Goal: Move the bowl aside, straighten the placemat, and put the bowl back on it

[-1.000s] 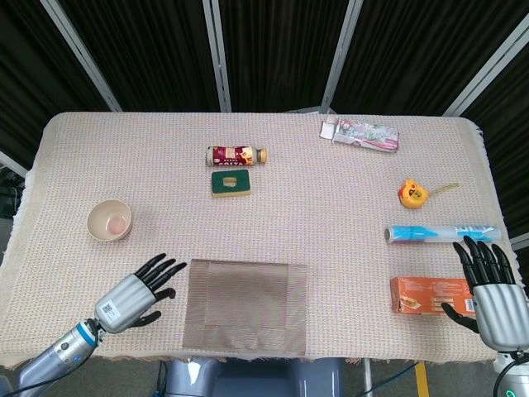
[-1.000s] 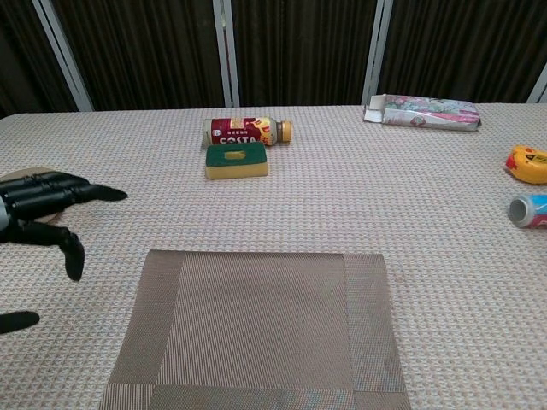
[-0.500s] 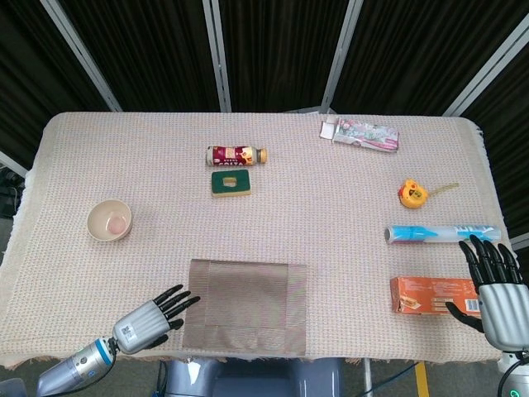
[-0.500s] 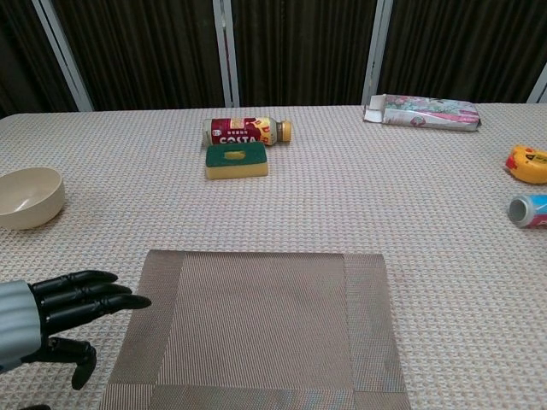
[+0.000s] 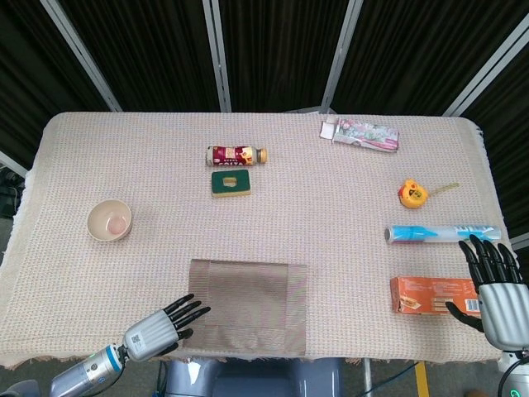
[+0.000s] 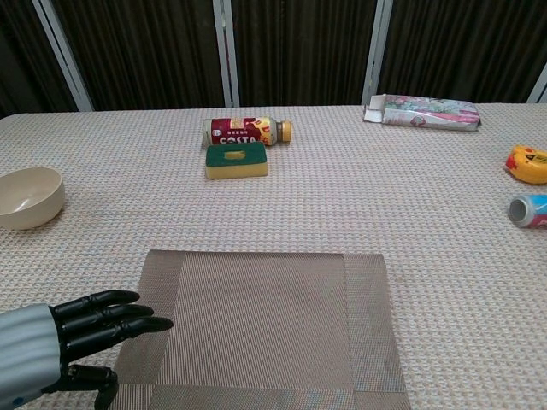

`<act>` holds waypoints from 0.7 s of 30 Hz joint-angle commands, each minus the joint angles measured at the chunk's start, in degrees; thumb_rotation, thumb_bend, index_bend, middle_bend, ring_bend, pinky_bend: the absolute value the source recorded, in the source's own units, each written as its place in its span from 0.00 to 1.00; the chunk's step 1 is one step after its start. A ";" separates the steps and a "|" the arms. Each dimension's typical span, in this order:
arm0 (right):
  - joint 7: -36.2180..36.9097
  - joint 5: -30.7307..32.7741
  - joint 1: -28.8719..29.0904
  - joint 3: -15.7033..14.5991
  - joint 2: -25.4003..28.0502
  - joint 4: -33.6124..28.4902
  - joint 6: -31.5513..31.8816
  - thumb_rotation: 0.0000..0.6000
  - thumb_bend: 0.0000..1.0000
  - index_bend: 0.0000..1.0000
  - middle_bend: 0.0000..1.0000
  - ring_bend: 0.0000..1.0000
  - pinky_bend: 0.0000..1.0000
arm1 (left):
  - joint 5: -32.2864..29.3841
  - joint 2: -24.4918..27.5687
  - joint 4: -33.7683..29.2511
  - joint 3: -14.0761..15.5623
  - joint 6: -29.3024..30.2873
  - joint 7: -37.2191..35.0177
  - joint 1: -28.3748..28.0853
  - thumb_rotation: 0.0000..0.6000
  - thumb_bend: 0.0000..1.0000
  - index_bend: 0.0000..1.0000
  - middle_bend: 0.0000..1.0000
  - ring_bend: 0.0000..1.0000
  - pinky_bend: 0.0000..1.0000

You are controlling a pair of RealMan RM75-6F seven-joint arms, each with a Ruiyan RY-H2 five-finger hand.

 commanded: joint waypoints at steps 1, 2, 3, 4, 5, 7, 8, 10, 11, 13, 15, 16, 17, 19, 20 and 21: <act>0.08 0.05 -0.02 0.06 0.05 0.02 0.05 1.00 0.00 0.00 0.00 0.00 0.00 | -0.33 -0.61 0.29 -0.13 -0.44 0.09 -0.18 1.00 0.32 0.48 0.00 0.00 0.00; 0.15 0.07 -0.03 0.06 0.07 0.02 0.04 1.00 0.00 0.00 0.00 0.00 0.00 | -0.39 -0.76 0.35 -0.13 -0.62 0.20 -0.25 1.00 0.32 0.48 0.00 0.00 0.00; 0.22 0.11 -0.02 0.08 0.09 0.03 0.02 1.00 0.00 0.00 0.00 0.00 0.00 | -0.49 -0.95 0.38 -0.16 -0.89 0.35 -0.37 1.00 0.32 0.48 0.00 0.00 0.00; 0.24 0.13 -0.02 0.09 0.10 0.04 0.02 1.00 0.00 0.00 0.00 0.00 0.00 | -0.56 -1.07 0.37 -0.17 -1.06 0.43 -0.45 1.00 0.32 0.48 0.00 0.00 0.00; 0.30 0.15 -0.01 0.11 0.13 0.01 0.02 1.00 0.00 0.00 0.00 0.00 0.00 | -0.67 -1.24 0.31 -0.23 -1.31 0.54 -0.60 1.00 0.32 0.48 0.00 0.00 0.00; 0.34 0.16 -0.03 0.13 0.18 -0.01 0.04 1.00 0.00 0.00 0.00 0.00 0.00 | -0.73 -1.46 0.22 -0.29 -1.47 0.74 -0.76 1.00 0.32 0.49 0.00 0.00 0.00; 0.35 0.15 -0.05 0.12 0.21 -0.01 0.07 1.00 0.00 0.00 0.00 0.00 0.00 | -0.78 -1.58 0.12 -0.37 -1.51 0.90 -0.89 1.00 0.32 0.48 0.00 0.00 0.00; 0.43 0.11 -0.08 0.08 0.25 -0.04 0.07 1.00 0.00 0.00 0.00 0.00 0.00 | -0.91 -1.68 -0.01 -0.43 -1.65 1.04 -1.02 1.00 0.32 0.48 0.00 0.00 0.00; 0.44 0.09 -0.07 0.07 0.27 -0.05 0.05 1.00 0.00 0.00 0.00 0.00 0.00 | -1.01 -1.73 -0.08 -0.46 -1.80 1.09 -1.10 1.00 0.33 0.49 0.00 0.00 0.00; 0.42 0.05 -0.05 0.06 0.26 -0.02 0.00 1.00 0.00 0.00 0.00 0.00 0.00 | -1.21 -1.77 -0.31 -0.54 -2.04 1.21 -1.30 1.00 0.32 0.49 0.00 0.00 0.00; 0.32 0.06 -0.01 0.06 0.22 -0.01 -0.09 1.00 0.00 0.00 0.00 0.00 0.00 | -1.33 -1.76 -0.73 -0.72 -2.03 1.25 -1.58 1.00 0.32 0.49 0.00 0.00 0.00; 0.27 0.09 -0.01 0.07 0.22 -0.01 -0.11 1.00 0.00 0.00 0.00 0.00 0.00 | -1.38 -1.75 -0.92 -0.77 -2.04 1.29 -1.68 1.00 0.32 0.49 0.00 0.00 0.00; 0.27 0.14 -0.01 0.07 0.22 -0.03 -0.15 1.00 0.00 0.00 0.00 0.00 0.00 | -1.41 -1.73 -1.14 -0.77 -2.11 1.44 -1.78 1.00 0.32 0.49 0.00 0.00 0.00; 0.19 0.11 0.04 0.07 0.19 -0.07 -0.21 1.00 0.00 0.00 0.00 0.00 0.00 | -1.38 -1.71 -1.40 -0.78 -2.14 1.72 -1.89 1.00 0.32 0.49 0.00 0.00 0.00; 0.14 0.15 0.06 0.08 0.16 -0.01 -0.26 1.00 0.00 0.00 0.00 0.00 0.00 | -1.39 -1.68 -1.62 -0.82 -2.17 1.89 -1.98 1.00 0.32 0.49 0.00 0.00 0.00; 0.14 0.16 0.07 0.08 0.15 0.02 -0.29 1.00 0.00 0.00 0.00 0.00 0.00 | -1.40 -1.65 -1.84 -0.81 -2.23 2.05 -2.04 1.00 0.32 0.49 0.00 0.00 0.00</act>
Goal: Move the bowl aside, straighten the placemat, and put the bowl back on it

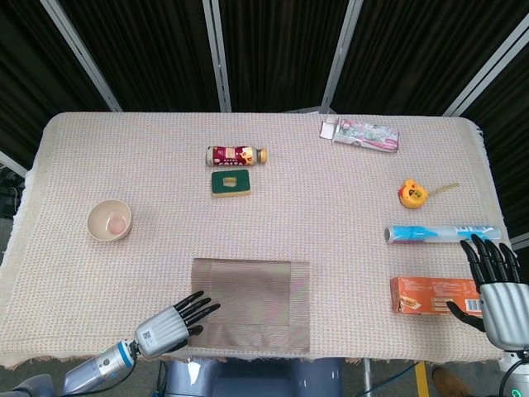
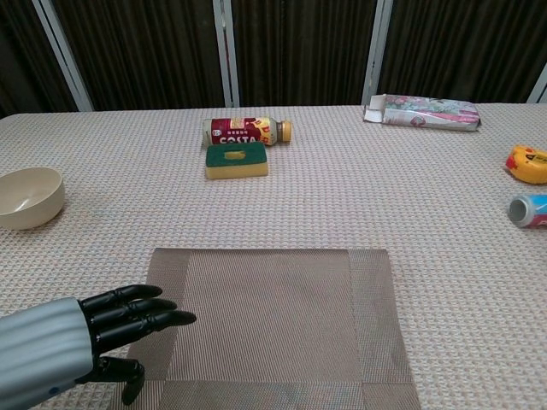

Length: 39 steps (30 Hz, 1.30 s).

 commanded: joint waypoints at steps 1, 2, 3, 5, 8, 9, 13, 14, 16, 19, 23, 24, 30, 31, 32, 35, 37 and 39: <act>-0.02 0.07 0.03 0.01 -0.02 0.05 -0.08 1.00 0.00 0.00 0.00 0.00 0.00 | -0.05 0.10 -0.63 -0.10 -0.11 0.44 -0.24 1.00 0.32 0.49 0.00 0.00 0.00; -0.02 0.10 0.04 0.03 -0.02 0.05 -0.10 1.00 0.00 0.00 0.00 0.00 0.00 | -0.10 0.14 -0.87 -0.14 -0.18 0.58 -0.31 1.00 0.32 0.49 0.00 0.00 0.00; -0.02 0.15 0.04 0.05 -0.03 0.06 -0.11 1.00 0.00 0.00 0.00 0.00 0.00 | -0.16 0.19 -1.13 -0.23 -0.23 0.68 -0.43 1.00 0.32 0.49 0.00 0.00 0.00; 0.03 0.22 0.07 0.09 0.01 0.02 -0.15 1.00 0.00 0.00 0.00 0.00 0.00 | -0.28 0.27 -1.68 -0.35 -0.43 0.87 -0.65 1.00 0.32 0.49 0.00 0.00 0.00; 0.01 0.24 0.09 0.12 -0.02 0.05 -0.18 1.00 0.00 0.00 0.00 0.00 0.00 | -0.47 0.45 -2.72 -0.34 -0.95 1.03 -1.01 1.00 0.32 0.49 0.00 0.00 0.00; 0.00 0.26 0.09 0.13 -0.04 0.07 -0.18 1.00 0.00 0.00 0.00 0.00 0.00 | -0.47 0.49 -3.04 -0.32 -1.10 1.16 -1.11 1.00 0.32 0.49 0.00 0.00 0.00; 0.11 0.34 0.11 0.17 -0.03 0.10 -0.21 1.00 0.00 0.00 0.00 0.00 0.00 | -0.62 0.51 -3.94 -0.43 -1.75 1.77 -1.50 1.00 0.32 0.49 0.00 0.00 0.00; 0.13 0.35 0.11 0.21 -0.03 0.10 -0.18 1.00 0.00 0.00 0.00 0.00 0.00 | -0.78 0.48 -4.30 -0.44 -2.25 2.00 -1.66 1.00 0.32 0.49 0.00 0.00 0.00; 0.17 0.36 0.10 0.20 -0.01 0.09 -0.18 1.00 0.00 0.00 0.00 0.00 0.00 | -1.02 0.45 -4.76 -0.51 -2.80 2.40 -1.85 1.00 0.32 0.49 0.00 0.00 0.00; 0.13 0.44 0.10 0.24 0.01 0.14 -0.18 1.00 0.00 0.00 0.00 0.00 0.00 | -1.49 0.62 -5.88 -0.81 -3.26 2.60 -2.16 1.00 0.32 0.49 0.00 0.00 0.00; 0.19 0.50 0.11 0.26 0.02 0.15 -0.21 1.00 0.00 0.00 0.00 0.00 0.00 | -1.76 1.15 -7.52 -1.50 -3.24 3.13 -2.70 1.00 0.32 0.49 0.00 0.00 0.00; 0.20 0.52 0.11 0.28 0.02 0.17 -0.20 1.00 0.00 0.00 0.00 0.00 0.00 | -1.83 1.44 -8.20 -1.67 -3.35 3.41 -2.91 1.00 0.32 0.49 0.00 0.00 0.00; 0.23 0.60 0.19 0.28 0.01 0.26 -0.39 1.00 0.00 0.00 0.00 0.00 0.00 | -2.41 2.49 -10.45 -2.04 -4.63 4.12 -3.77 1.00 0.32 0.49 0.00 0.00 0.00; 0.27 0.64 0.21 0.29 0.02 0.26 -0.44 1.00 0.00 0.00 0.00 0.00 0.00 | -2.57 2.60 -10.74 -2.00 -4.94 4.23 -3.83 1.00 0.32 0.49 0.00 0.00 0.00; 0.27 0.67 0.21 0.31 0.03 0.25 -0.44 1.00 0.00 0.00 0.00 0.00 0.00 | -2.73 2.69 -11.01 -1.95 -5.26 4.29 -3.90 1.00 0.32 0.49 0.00 0.00 0.00; 0.28 0.78 0.22 0.38 0.03 0.32 -0.42 1.00 0.00 0.00 0.00 0.00 0.00 | -3.06 2.86 -11.59 -1.96 -5.82 4.61 -4.05 1.00 0.32 0.49 0.00 0.00 0.00; 0.27 0.85 0.25 0.42 0.02 0.39 -0.47 1.00 0.00 0.00 0.00 0.00 0.00 | -3.21 2.76 -11.57 -1.85 -6.09 4.74 -4.01 1.00 0.32 0.49 0.00 0.00 0.00; 0.28 0.89 0.26 0.43 0.03 0.46 -0.49 1.00 0.00 0.00 0.00 0.00 0.00 | -3.35 2.47 -11.21 -1.61 -6.41 4.90 -3.87 1.00 0.32 0.49 0.00 0.00 0.00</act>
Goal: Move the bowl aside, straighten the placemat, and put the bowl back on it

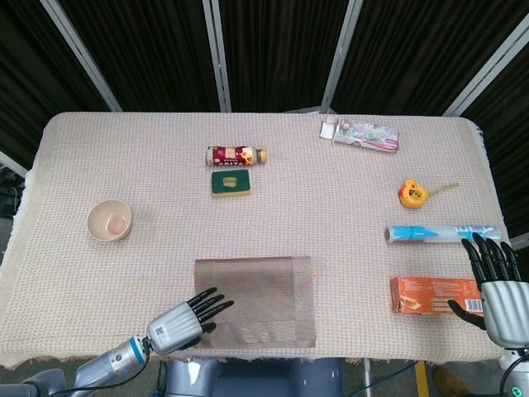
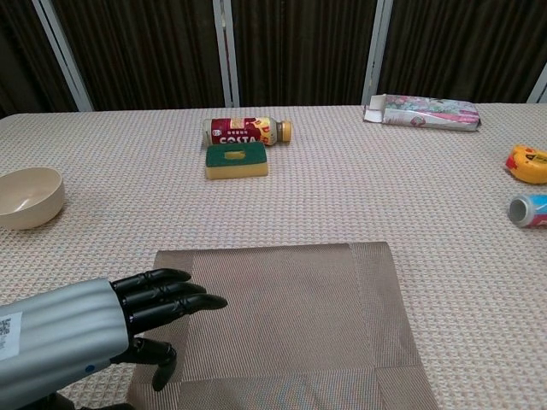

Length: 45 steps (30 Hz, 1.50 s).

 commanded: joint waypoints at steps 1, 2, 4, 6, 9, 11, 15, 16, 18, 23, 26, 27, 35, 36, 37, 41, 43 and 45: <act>0.06 0.05 0.00 0.01 0.01 0.08 -0.03 1.00 0.00 0.00 0.00 0.00 0.00 | -0.24 -0.49 0.66 0.40 -0.39 0.14 0.26 1.00 0.32 0.49 0.00 0.00 0.00; 0.08 0.08 0.01 0.01 0.02 0.10 -0.04 1.00 0.00 0.00 0.00 0.00 0.00 | -0.33 -0.66 0.93 0.54 -0.51 0.08 0.35 1.00 0.32 0.49 0.00 0.00 0.00; 0.06 0.07 0.04 0.06 0.01 0.02 -0.03 1.00 0.00 0.00 0.00 0.00 0.00 | -0.52 -1.15 1.79 0.88 -0.69 -0.06 0.65 1.00 0.32 0.49 0.00 0.00 0.00; 0.20 0.10 -0.01 0.04 0.05 0.09 0.03 1.00 0.00 0.00 0.00 0.00 0.00 | -0.67 -1.66 2.67 1.11 -0.75 -0.32 0.88 1.00 0.32 0.49 0.00 0.00 0.00; 0.27 -0.02 -0.02 0.00 0.06 0.15 0.07 1.00 0.00 0.00 0.00 0.00 0.00 | -0.78 -2.22 3.65 1.35 -0.74 -0.64 1.08 1.00 0.33 0.49 0.00 0.00 0.00; 0.31 -0.07 -0.02 -0.04 0.07 0.15 0.06 1.00 0.00 0.00 0.00 0.00 0.00 | -0.82 -2.52 4.17 1.38 -0.64 -0.85 1.12 1.00 0.33 0.49 0.00 0.00 0.00; 0.29 -0.08 0.00 -0.02 0.07 0.16 0.06 1.00 0.00 0.00 0.00 0.00 0.00 | -0.87 -2.88 4.84 1.54 -0.52 -1.16 1.19 1.00 0.33 0.49 0.00 0.00 0.00; 0.27 -0.08 0.00 -0.03 0.07 0.16 0.05 1.00 0.00 0.00 0.00 0.00 0.00 | -0.89 -2.99 5.03 1.63 -0.54 -1.24 1.21 1.00 0.33 0.49 0.00 0.00 0.00; 0.28 -0.09 0.00 -0.05 0.07 0.15 0.03 1.00 0.00 0.00 0.00 0.00 0.00 | -0.96 -3.10 5.17 1.70 -0.60 -1.39 1.22 1.00 0.34 0.49 0.00 0.00 0.00; 0.25 -0.09 0.02 -0.05 0.04 0.18 0.01 1.00 0.00 0.00 0.00 0.00 0.00 | -1.14 -3.38 5.30 1.52 -0.60 -1.70 1.04 1.00 0.35 0.51 0.00 0.00 0.00; 0.19 -0.07 0.03 -0.05 0.03 0.18 -0.03 1.00 0.00 0.00 0.00 0.00 0.00 | -1.27 -3.33 5.11 1.54 -0.63 -1.74 1.00 1.00 0.39 0.56 0.00 0.00 0.00; 0.19 -0.06 0.04 -0.05 0.02 0.19 -0.05 1.00 0.00 0.00 0.00 0.00 0.00 | -1.29 -3.31 5.07 1.55 -0.62 -1.77 0.98 1.00 0.40 0.58 0.00 0.00 0.00; 0.11 -0.12 0.03 -0.08 -0.03 0.25 -0.02 1.00 0.00 0.00 0.00 0.00 0.00 | -1.82 -3.34 4.92 1.55 -0.66 -2.12 1.01 1.00 0.49 0.65 0.00 0.00 0.00; 0.11 -0.12 0.02 -0.08 -0.03 0.25 -0.01 1.00 0.00 0.00 0.00 0.00 0.00 | -1.88 -3.33 4.88 1.55 -0.68 -2.20 1.02 1.00 0.51 0.66 0.00 0.00 0.00; 0.08 -0.12 0.03 -0.09 -0.04 0.27 -0.01 1.00 0.00 0.00 0.00 0.00 0.00 | -1.96 -3.32 4.86 1.50 -0.68 -2.26 0.99 1.00 0.51 0.66 0.00 0.00 0.00; -0.01 -0.12 0.06 -0.13 -0.08 0.25 -0.12 1.00 0.00 0.00 0.00 0.00 0.00 | -2.17 -3.27 4.76 1.48 -0.67 -2.51 0.96 1.00 0.54 0.66 0.00 0.00 0.00; -0.05 -0.11 0.08 -0.12 -0.10 0.22 -0.16 1.00 0.00 0.00 0.00 0.00 0.00 | -2.34 -3.17 4.59 1.41 -0.59 -2.80 0.93 1.00 0.54 0.66 0.00 0.00 0.00; -0.08 -0.15 0.05 -0.15 -0.09 0.21 -0.11 1.00 0.00 0.00 0.00 0.00 0.00 | -2.55 -2.97 4.14 1.04 -0.14 -3.23 0.84 1.00 0.54 0.66 0.00 0.00 0.00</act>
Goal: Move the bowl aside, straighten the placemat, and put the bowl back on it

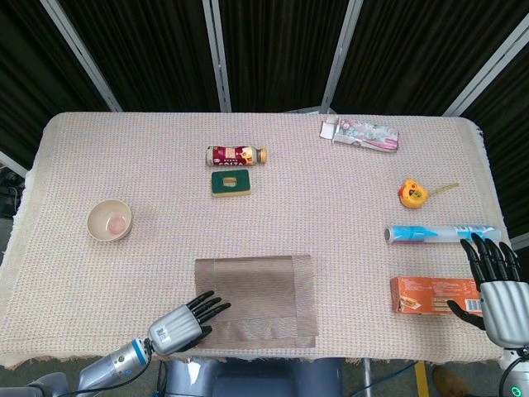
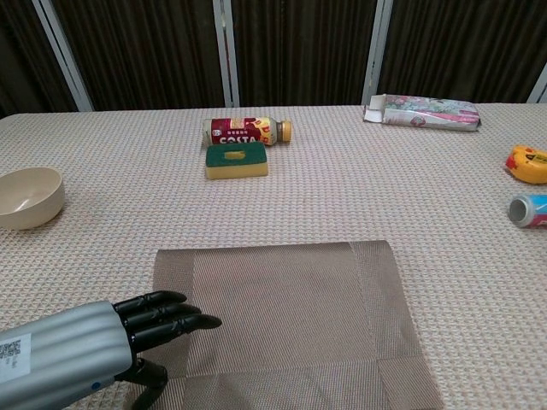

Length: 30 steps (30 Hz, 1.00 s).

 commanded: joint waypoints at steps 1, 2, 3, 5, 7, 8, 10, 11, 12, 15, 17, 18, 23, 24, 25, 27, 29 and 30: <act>0.00 -0.06 -0.05 -0.03 0.02 -0.01 0.09 1.00 0.00 0.00 0.00 0.00 0.00 | -0.27 0.29 -0.58 -0.54 0.64 -0.52 -0.15 1.00 0.54 0.66 0.00 0.00 0.00; 0.01 -0.09 -0.08 -0.03 0.03 -0.01 0.16 1.00 0.00 0.00 0.00 0.00 0.00 | -0.49 0.51 -1.11 -1.26 1.34 -0.85 -0.29 1.00 0.54 0.66 0.00 0.00 0.00; 0.00 -0.10 -0.08 -0.03 0.03 -0.01 0.18 1.00 0.00 0.00 0.00 0.00 0.00 | -0.58 0.60 -1.31 -1.50 1.53 -0.97 -0.36 1.00 0.54 0.66 0.00 0.00 0.00; -0.10 -0.08 -0.07 0.00 -0.01 0.02 0.19 1.00 0.00 0.00 0.00 0.00 0.00 | -1.33 1.12 -2.73 -3.41 2.74 -1.69 -0.89 1.00 0.55 0.66 0.00 0.00 0.00; -0.27 -0.03 -0.03 0.02 -0.11 0.07 0.13 1.00 0.00 0.00 0.00 0.00 0.00 | -2.72 1.96 -4.55 -6.15 3.05 -2.15 -2.02 1.00 0.55 0.67 0.00 0.00 0.00; -0.42 -0.03 -0.01 0.02 -0.17 0.05 0.08 1.00 0.00 0.00 0.00 0.00 0.00 | -3.76 2.44 -5.60 -7.75 2.77 -2.23 -2.73 1.00 0.55 0.67 0.00 0.00 0.00; -0.77 -0.10 0.00 -0.01 -0.26 -0.03 0.08 1.00 0.00 0.00 0.00 0.00 0.00 | -6.02 3.19 -7.27 -10.72 1.64 -2.32 -4.10 1.00 0.55 0.67 0.00 0.00 0.00; -0.93 -0.16 0.00 -0.02 -0.30 -0.06 0.11 1.00 0.00 0.00 0.00 0.00 0.00 | -7.15 3.44 -7.74 -12.13 1.09 -2.14 -4.68 1.00 0.55 0.67 0.00 0.00 0.00; -1.19 -0.22 -0.02 -0.03 -0.38 -0.09 0.17 1.00 0.00 0.00 0.00 0.00 0.00 | -8.99 3.70 -8.13 -14.41 0.09 -1.38 -5.60 1.00 0.55 0.68 0.00 0.00 0.00; -1.70 -0.35 -0.05 -0.03 -0.54 -0.17 0.31 1.00 0.00 0.00 0.00 0.00 0.00 | -15.20 3.37 -8.43 -19.87 -3.49 -0.10 -7.56 1.00 0.57 0.68 0.00 0.00 0.00; -1.92 -0.24 -0.05 0.06 -0.65 -0.07 0.36 1.00 0.00 0.00 0.00 0.00 0.00 | -20.22 3.25 -8.97 -23.27 -6.69 -1.00 -8.97 1.00 0.57 0.68 0.00 0.00 0.00; -2.11 0.05 -0.04 0.17 -0.73 0.02 0.31 1.00 0.00 0.00 0.00 0.00 0.00 | -22.86 3.06 -8.45 -25.50 -8.13 -1.07 -9.97 1.00 0.57 0.69 0.00 0.00 0.00; -2.45 1.82 0.32 0.91 -1.11 0.50 -0.49 1.00 0.00 0.00 0.00 0.00 0.00 | -32.12 1.77 -3.37 -32.79 -13.49 -1.87 -14.07 1.00 0.58 0.69 0.00 0.00 0.00; -2.51 2.50 0.48 1.20 -1.24 0.76 -0.83 1.00 0.00 0.00 0.00 0.00 0.00 | -33.95 1.28 -1.58 -33.98 -14.54 -2.31 -14.88 1.00 0.58 0.69 0.00 0.00 0.00; -2.55 2.99 0.57 1.37 -1.32 0.93 -1.08 1.00 0.00 0.00 0.00 0.00 0.00 | -34.95 0.96 -0.45 -34.58 -15.15 -2.70 -15.34 1.00 0.58 0.69 0.00 0.00 0.00; -2.58 3.79 0.71 1.60 -1.43 1.16 -1.53 1.00 0.00 0.00 0.00 0.00 0.00 | -36.65 0.44 1.96 -35.57 -15.93 -3.37 -15.91 1.00 0.58 0.69 0.00 0.00 0.00; -2.69 4.65 0.89 1.85 -1.55 1.47 -2.07 1.00 0.00 0.00 0.00 0.00 0.00 | -38.29 -0.20 5.04 -36.42 -16.73 -4.24 -16.41 1.00 0.58 0.70 0.00 0.00 0.00; -2.77 4.91 0.96 1.91 -1.60 1.59 -2.27 1.00 0.00 0.00 0.00 0.00 0.00 | -38.81 -0.43 6.12 -36.68 -17.03 -4.61 -16.57 1.00 0.58 0.70 0.00 0.00 0.00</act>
